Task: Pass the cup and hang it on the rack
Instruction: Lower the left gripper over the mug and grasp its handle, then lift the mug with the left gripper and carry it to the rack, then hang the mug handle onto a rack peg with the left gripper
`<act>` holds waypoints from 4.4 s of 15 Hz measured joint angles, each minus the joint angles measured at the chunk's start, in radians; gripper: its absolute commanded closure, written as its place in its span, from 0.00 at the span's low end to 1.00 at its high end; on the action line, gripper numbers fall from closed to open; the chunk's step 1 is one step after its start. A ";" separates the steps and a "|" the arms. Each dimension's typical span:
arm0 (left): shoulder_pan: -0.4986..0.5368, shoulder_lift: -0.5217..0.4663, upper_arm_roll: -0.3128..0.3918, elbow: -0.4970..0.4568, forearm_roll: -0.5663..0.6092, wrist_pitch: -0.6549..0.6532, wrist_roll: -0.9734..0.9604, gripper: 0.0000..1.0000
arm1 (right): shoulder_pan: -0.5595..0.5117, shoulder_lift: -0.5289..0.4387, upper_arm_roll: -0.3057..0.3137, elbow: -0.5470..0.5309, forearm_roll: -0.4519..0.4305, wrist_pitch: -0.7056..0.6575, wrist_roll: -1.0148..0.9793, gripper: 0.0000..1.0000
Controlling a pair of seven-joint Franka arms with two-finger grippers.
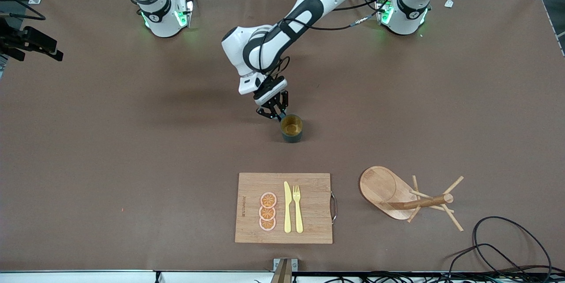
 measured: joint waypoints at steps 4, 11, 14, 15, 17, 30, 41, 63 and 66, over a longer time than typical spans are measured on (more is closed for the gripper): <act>0.088 -0.046 -0.011 0.018 -0.051 0.038 0.022 1.00 | -0.001 -0.015 -0.003 0.000 -0.001 0.000 0.000 0.00; 0.254 -0.212 -0.016 0.028 -0.316 0.127 0.205 1.00 | -0.001 -0.029 -0.003 0.000 -0.016 0.000 -0.042 0.00; 0.374 -0.297 -0.015 0.033 -0.549 0.145 0.381 1.00 | 0.000 -0.029 -0.003 0.000 -0.018 0.001 -0.044 0.00; 0.412 -0.323 -0.016 0.033 -0.621 0.146 0.424 1.00 | 0.000 -0.029 -0.003 0.000 -0.018 0.001 -0.045 0.00; 0.478 -0.365 -0.016 0.032 -0.754 0.146 0.480 1.00 | 0.000 -0.029 -0.003 0.000 -0.019 0.002 -0.045 0.00; 0.850 -0.414 -0.012 0.013 -1.640 0.139 0.842 1.00 | 0.000 -0.029 -0.002 -0.001 -0.019 0.009 -0.045 0.00; 1.071 -0.307 -0.011 -0.013 -2.022 0.018 1.069 0.99 | 0.000 -0.029 -0.001 -0.002 -0.019 0.009 -0.046 0.00; 1.158 -0.225 -0.006 -0.013 -2.022 -0.059 1.347 0.99 | 0.001 -0.029 0.002 -0.002 -0.019 0.008 -0.049 0.00; 1.162 -0.218 -0.002 -0.014 -2.022 -0.059 1.380 0.99 | 0.001 -0.029 0.002 -0.002 -0.019 0.008 -0.049 0.00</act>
